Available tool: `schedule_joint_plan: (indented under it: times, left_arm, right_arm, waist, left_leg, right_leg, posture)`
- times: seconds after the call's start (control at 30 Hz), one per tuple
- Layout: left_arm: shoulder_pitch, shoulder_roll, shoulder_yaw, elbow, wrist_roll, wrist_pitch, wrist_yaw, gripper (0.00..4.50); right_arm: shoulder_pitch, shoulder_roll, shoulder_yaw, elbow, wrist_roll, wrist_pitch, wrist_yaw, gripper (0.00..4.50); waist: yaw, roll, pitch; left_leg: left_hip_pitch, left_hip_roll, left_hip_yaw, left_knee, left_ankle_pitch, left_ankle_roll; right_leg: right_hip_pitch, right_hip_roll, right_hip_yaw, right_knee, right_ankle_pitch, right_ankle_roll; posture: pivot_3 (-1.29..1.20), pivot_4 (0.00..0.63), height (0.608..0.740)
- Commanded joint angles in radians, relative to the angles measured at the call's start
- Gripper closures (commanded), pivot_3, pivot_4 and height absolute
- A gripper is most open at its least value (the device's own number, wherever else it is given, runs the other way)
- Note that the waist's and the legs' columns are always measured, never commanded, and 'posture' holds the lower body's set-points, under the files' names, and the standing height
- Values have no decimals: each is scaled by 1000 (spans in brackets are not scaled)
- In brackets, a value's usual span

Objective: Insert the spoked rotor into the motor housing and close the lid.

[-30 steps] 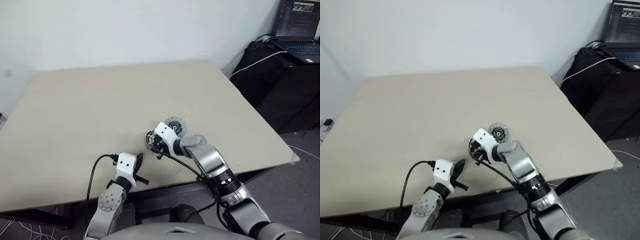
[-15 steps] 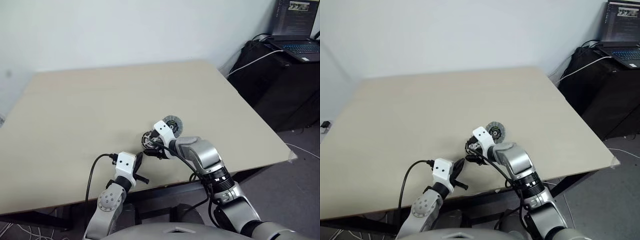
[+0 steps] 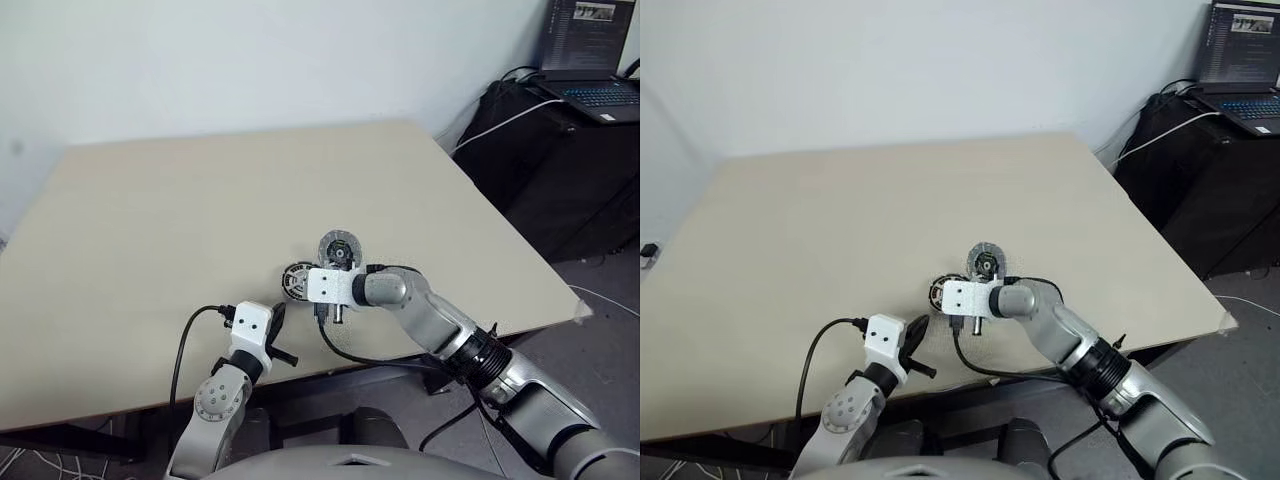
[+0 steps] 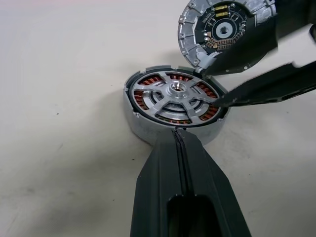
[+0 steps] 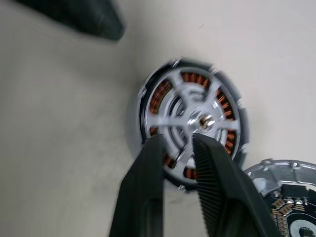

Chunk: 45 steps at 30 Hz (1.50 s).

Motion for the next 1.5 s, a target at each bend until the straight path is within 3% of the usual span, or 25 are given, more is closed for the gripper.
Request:
schedule_joint_plan:
  times: [0.03, 0.23, 0.37, 0.47, 1.27, 1.37, 1.5]
  left_arm:
    - [-3, -2, -8, -54, 0, 1, 1, 4500]
    - [7, 7, 9, -66, -8, 1, -1, 4500]
    - [17, 10, 19, -67, -8, -6, 2, 4500]
    - [20, 10, 23, -55, -7, -16, 2, 4500]
    - [27, 84, 39, 89, -10, -183, -91, 4500]
    - [28, 79, 38, 103, -7, -196, -89, 4500]
    - [30, 74, 34, 105, -5, -201, -90, 4500]
  right_arm:
    - [-44, 8, -1, 19, -26, -46, 51, 3417]
    - [-78, 35, -16, 66, -33, -63, 112, 3417]
    - [-90, 43, -27, 65, -38, -67, 136, 2588]
    - [-98, 37, -23, 64, -45, -71, 171, 1617]
    - [-163, 70, 1, 249, -153, -166, 261, 1617]
    - [-162, 71, -2, 248, -158, -174, 268, 2188]
    - [-156, 59, -6, 236, -164, -182, 288, 3481]
  waist:
    - [1, 0, 0]
    - [3, 0, 0]
    - [3, 0, 0]
    - [5, 0, 0]
    - [9, 1, -1]
    - [9, 1, -1]
    - [4, 1, -2]
  left_leg:
    - [0, 0, 0, 0, 0, 0]
    - [1, 0, 0, 1, 0, 0]
    - [1, 0, 0, 1, 0, 0]
    - [0, 0, 0, 1, 0, 0]
    - [1, 0, 0, 3, 0, 0]
    - [1, 0, 0, 3, 0, 0]
    - [1, 1, 0, 3, 0, 0]
  right_leg:
    - [0, 0, 0, 0, 0, 0]
    - [1, 0, 0, 0, 0, 0]
    - [1, 0, 0, 0, 0, 0]
    - [1, 0, 0, 0, 0, 0]
    - [1, 0, 0, 1, 0, 0]
    - [1, 0, 0, 1, 0, 0]
    - [1, 0, 0, 2, 0, 0]
  posture:
    - [0, 0, 740]
    - [0, 0, 740]
    - [0, 0, 740]
    - [0, 0, 740]
    - [0, 0, 740]
    - [0, 0, 740]
    - [0, 0, 740]
